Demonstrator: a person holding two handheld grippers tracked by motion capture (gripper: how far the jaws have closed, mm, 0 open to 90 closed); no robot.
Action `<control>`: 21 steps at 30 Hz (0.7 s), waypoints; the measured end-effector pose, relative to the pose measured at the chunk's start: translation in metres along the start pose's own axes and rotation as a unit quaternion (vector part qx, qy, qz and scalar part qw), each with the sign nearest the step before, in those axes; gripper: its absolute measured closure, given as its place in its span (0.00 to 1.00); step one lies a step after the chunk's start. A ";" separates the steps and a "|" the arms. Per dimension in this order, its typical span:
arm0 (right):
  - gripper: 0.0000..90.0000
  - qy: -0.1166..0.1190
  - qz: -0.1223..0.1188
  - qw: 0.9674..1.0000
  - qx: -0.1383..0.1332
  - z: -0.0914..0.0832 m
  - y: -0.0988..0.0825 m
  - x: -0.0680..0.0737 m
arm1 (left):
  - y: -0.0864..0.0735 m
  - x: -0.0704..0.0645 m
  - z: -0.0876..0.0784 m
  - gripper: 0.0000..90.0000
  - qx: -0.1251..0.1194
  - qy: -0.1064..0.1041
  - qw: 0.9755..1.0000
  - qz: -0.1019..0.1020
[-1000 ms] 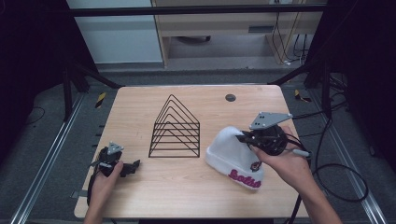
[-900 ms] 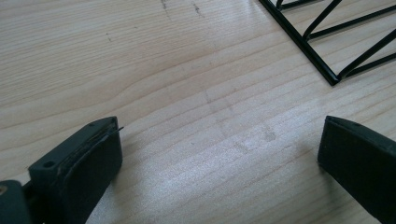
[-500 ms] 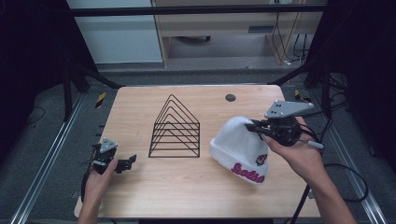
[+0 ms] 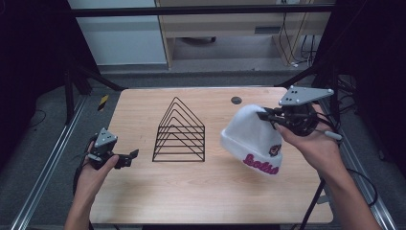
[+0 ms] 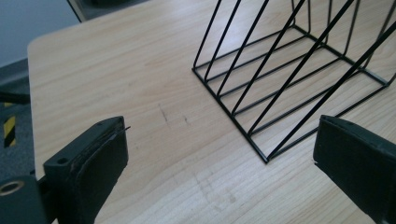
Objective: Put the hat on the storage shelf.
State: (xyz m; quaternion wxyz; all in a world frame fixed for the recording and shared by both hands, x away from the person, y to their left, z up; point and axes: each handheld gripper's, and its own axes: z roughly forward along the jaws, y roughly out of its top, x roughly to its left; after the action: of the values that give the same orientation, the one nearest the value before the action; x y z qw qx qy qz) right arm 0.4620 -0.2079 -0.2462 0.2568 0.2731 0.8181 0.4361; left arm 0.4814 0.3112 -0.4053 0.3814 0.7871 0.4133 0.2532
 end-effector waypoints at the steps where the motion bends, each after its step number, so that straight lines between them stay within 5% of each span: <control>1: 0.94 -0.002 0.000 1.000 -0.004 -0.001 0.002 -0.001 | 0.004 0.000 -0.002 0.03 -0.003 -0.004 1.000 0.001; 5: 0.94 -0.005 0.001 1.000 -0.013 -0.004 0.008 -0.005 | 0.015 -0.003 -0.007 0.03 -0.006 -0.012 1.000 0.006; 10: 0.94 -0.010 0.006 0.999 -0.032 -0.005 0.013 -0.006 | 0.034 -0.005 -0.015 0.04 -0.028 -0.052 0.998 0.000; 21: 0.94 -0.016 0.008 0.998 -0.053 -0.005 0.021 -0.006 | 0.068 -0.015 -0.029 0.03 -0.039 -0.045 0.998 0.034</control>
State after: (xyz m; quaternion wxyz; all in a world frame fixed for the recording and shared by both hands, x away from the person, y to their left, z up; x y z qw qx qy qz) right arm 0.4677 -0.2045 -0.2245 0.2800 0.2728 0.7874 0.4767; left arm 0.4845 0.2851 -0.3346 0.4208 0.7958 0.3591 0.2464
